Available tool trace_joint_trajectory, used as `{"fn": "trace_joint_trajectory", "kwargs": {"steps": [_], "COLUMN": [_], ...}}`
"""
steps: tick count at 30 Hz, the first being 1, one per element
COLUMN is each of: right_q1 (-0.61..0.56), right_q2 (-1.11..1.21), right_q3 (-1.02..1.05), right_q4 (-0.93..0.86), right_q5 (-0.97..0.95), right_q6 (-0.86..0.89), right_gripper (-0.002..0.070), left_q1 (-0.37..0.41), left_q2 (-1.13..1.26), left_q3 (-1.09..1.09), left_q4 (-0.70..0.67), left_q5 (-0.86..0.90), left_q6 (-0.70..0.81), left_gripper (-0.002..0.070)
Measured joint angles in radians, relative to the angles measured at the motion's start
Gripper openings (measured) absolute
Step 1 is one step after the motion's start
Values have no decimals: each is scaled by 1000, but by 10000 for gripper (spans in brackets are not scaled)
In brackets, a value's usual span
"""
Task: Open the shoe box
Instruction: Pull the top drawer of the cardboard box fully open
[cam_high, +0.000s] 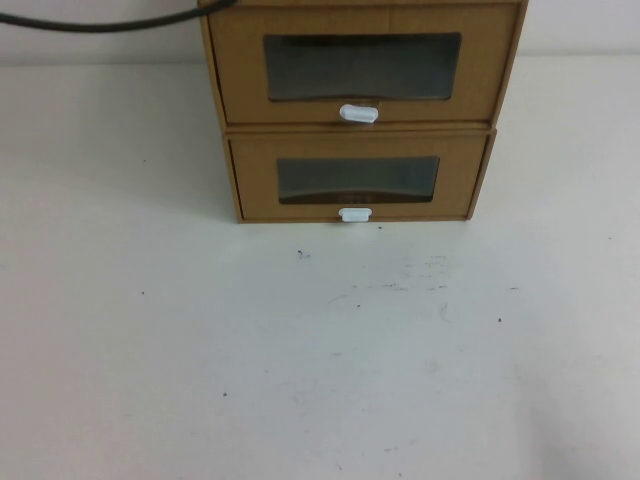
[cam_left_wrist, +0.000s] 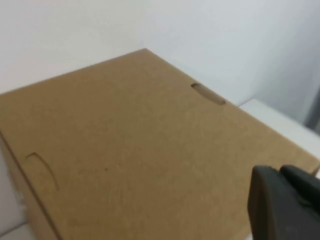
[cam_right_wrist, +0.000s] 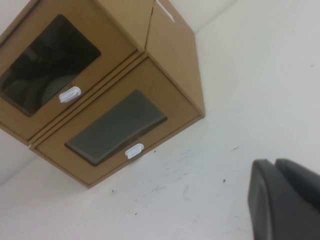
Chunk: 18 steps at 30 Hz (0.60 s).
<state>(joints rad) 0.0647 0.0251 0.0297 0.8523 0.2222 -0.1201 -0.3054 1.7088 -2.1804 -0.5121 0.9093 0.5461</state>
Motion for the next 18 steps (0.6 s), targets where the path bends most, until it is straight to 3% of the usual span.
{"fn": "trace_joint_trajectory", "kwargs": {"steps": [6,9,18], "right_q1": [0,0,0], "right_q2": [0,0,0], "right_q3": [0,0,0], "right_q4": [2,2,4], "right_q5": [0,0,0], "right_q6": [0,0,0], "right_gripper": [-18,-18,-18], "left_q1": [188,247,239], "left_q2": [227,313,465], "left_q3": [-151,-170,-174], "left_q4": [-422,-577,-701], "left_q5": [54,69,90], "left_q6": [97,146,233], "left_gripper": [-3,-3,-3]}}
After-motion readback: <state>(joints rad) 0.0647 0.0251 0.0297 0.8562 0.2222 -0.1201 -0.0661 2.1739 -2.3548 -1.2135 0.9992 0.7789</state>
